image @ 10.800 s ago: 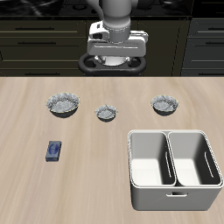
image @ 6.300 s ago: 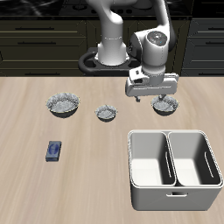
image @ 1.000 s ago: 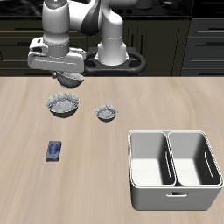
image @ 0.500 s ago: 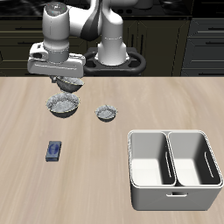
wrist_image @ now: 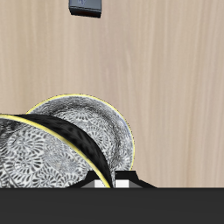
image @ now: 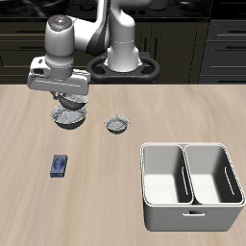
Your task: Stack the middle-sized bowl on the largest bowl and stack the smallest bowl on the middle-sized bowl
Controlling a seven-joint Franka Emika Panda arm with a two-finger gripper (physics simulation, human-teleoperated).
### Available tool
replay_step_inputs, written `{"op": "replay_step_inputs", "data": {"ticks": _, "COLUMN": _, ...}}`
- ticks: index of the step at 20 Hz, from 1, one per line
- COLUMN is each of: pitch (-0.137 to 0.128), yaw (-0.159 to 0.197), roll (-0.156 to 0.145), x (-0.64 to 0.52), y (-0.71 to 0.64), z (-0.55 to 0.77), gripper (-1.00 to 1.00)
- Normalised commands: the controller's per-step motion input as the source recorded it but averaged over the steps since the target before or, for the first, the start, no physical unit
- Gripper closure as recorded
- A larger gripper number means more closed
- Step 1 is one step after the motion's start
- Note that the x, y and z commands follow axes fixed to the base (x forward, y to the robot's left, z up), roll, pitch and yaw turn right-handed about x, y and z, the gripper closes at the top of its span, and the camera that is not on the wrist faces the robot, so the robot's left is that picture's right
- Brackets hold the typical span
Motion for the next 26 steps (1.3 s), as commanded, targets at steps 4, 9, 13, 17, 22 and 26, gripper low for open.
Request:
{"op": "replay_step_inputs", "data": {"ticks": 4, "pitch": 0.037, "yaw": -0.002, "roll": -0.014, "x": 0.11, "y": -0.05, "z": -0.30, "gripper": 1.00}}
{"op": "replay_step_inputs", "data": {"ticks": 9, "pitch": 0.020, "yaw": 0.028, "roll": -0.021, "x": 0.06, "y": -0.03, "z": -0.26, "gripper": 1.00}}
{"op": "replay_step_inputs", "data": {"ticks": 13, "pitch": 0.099, "yaw": 0.059, "roll": -0.059, "x": 0.06, "y": 0.04, "z": -0.37, "gripper": -1.00}}
{"op": "replay_step_inputs", "data": {"ticks": 17, "pitch": 0.014, "yaw": 0.008, "roll": -0.010, "x": -0.05, "y": 0.05, "z": -0.04, "gripper": -1.00}}
{"op": "replay_step_inputs", "data": {"ticks": 22, "pitch": -0.021, "yaw": 0.044, "roll": 0.017, "x": -0.19, "y": 0.36, "z": 0.28, "gripper": -1.00}}
{"op": "replay_step_inputs", "data": {"ticks": 26, "pitch": -0.013, "yaw": 0.025, "roll": 0.018, "x": -0.07, "y": 0.27, "z": 0.26, "gripper": -1.00}}
